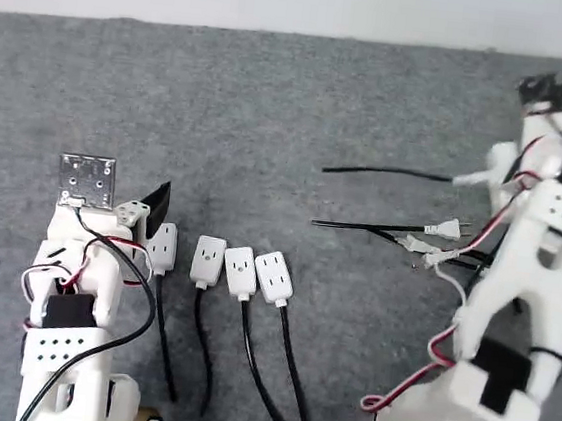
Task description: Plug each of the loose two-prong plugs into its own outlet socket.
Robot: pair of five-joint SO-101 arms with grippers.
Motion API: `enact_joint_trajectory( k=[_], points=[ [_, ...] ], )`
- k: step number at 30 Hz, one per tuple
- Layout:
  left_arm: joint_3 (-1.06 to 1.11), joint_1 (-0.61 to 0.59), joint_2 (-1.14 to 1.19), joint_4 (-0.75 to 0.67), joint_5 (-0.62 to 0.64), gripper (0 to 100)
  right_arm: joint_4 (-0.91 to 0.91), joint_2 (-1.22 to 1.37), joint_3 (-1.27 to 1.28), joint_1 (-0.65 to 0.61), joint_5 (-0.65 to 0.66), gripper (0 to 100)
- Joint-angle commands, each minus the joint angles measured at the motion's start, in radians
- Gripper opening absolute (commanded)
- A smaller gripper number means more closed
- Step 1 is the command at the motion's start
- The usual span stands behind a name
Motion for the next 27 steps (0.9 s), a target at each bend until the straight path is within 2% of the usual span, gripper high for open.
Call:
enact_joint_trajectory(
  k=[1,4,11,15,20,24,27],
  points=[
    [-0.004,0.009,-0.002,-0.032,-0.015,31,-0.116,0.133,-0.235,0.013,0.043,0.8],
    [-0.002,0.009,-0.002,-0.032,-0.015,31,-0.202,0.340,-0.442,0.013,0.058,0.8],
    [-0.002,0.009,-0.002,-0.032,-0.015,31,-0.278,0.878,-1.074,0.018,0.058,0.8],
    [-0.001,0.021,-0.002,-0.032,-0.017,31,-0.398,1.173,-1.347,0.045,0.075,0.9],
    [0.010,0.035,-0.005,-0.032,-0.032,31,-0.423,1.343,-1.479,0.054,0.181,4.8],
    [0.012,0.035,-0.005,-0.032,-0.034,31,-0.378,1.345,-1.462,0.068,0.181,15.1],
    [0.013,0.035,-0.002,-0.040,-0.035,31,-0.291,1.330,-1.488,0.071,0.181,15.5]
  ],
)
